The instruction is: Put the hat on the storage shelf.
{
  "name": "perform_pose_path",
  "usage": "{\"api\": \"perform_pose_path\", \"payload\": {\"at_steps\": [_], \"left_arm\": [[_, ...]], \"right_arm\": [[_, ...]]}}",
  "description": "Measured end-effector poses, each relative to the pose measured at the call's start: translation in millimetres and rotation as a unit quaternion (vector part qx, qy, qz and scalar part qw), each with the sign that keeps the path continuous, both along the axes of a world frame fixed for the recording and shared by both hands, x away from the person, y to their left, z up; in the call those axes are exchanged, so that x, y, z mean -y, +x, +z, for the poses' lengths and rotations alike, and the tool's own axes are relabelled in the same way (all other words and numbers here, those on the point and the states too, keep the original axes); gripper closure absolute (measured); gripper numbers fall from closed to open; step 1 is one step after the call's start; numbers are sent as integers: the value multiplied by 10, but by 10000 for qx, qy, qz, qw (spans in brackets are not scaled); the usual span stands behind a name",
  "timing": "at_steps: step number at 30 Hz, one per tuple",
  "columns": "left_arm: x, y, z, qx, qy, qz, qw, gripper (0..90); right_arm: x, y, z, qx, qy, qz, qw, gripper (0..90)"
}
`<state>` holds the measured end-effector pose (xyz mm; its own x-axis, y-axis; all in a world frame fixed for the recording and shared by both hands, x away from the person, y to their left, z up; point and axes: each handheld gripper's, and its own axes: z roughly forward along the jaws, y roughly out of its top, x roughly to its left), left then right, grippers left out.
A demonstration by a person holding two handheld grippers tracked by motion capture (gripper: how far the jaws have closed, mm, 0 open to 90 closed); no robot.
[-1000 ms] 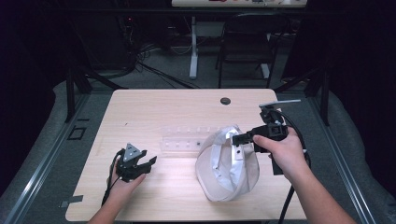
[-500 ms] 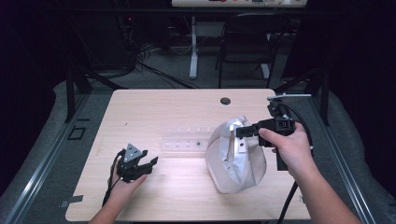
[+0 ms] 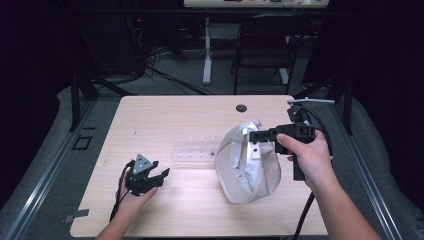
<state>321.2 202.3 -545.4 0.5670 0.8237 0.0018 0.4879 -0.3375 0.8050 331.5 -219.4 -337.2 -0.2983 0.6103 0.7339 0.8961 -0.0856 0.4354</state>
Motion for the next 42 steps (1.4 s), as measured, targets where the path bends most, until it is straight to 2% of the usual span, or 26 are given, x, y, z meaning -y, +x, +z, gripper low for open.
{"api": "perform_pose_path", "payload": {"at_steps": [5, 14, 20, 23, 26, 31, 35, 42], "left_arm": [[21, -10, -2, -1, -9, -22, 10000, 474], [99, -81, 47, 119, -40, -164, 9998, 466], [208, -182, 147, 242, -168, -386, 9988, 459], [296, -249, 206, 331, -288, -536, 9976, 457], [405, -304, 256, 320, -298, -747, 9962, 456], [615, -394, 333, 288, -334, -1171, 9921, 443], [781, -448, 377, 315, -366, -1409, 9888, 423], [1031, -480, 425, 320, -264, -1729, 9841, 389]], "right_arm": [[-7, -16, 10, 186, 286, -2, 9994, 838], [13, -15, -14, 291, 790, -30, 9964, 838], [14, -17, -9, 323, 835, -56, 9960, 838], [15, -9, 3, 340, 843, -89, 9958, 838], [18, 0, 22, 341, 856, -124, 9957, 838], [2, 18, 64, 379, 819, -165, 9958, 838], [-17, 43, 88, 396, 810, -215, 9957, 838], [-77, 95, 133, 418, 768, -237, 9959, 838]]}}
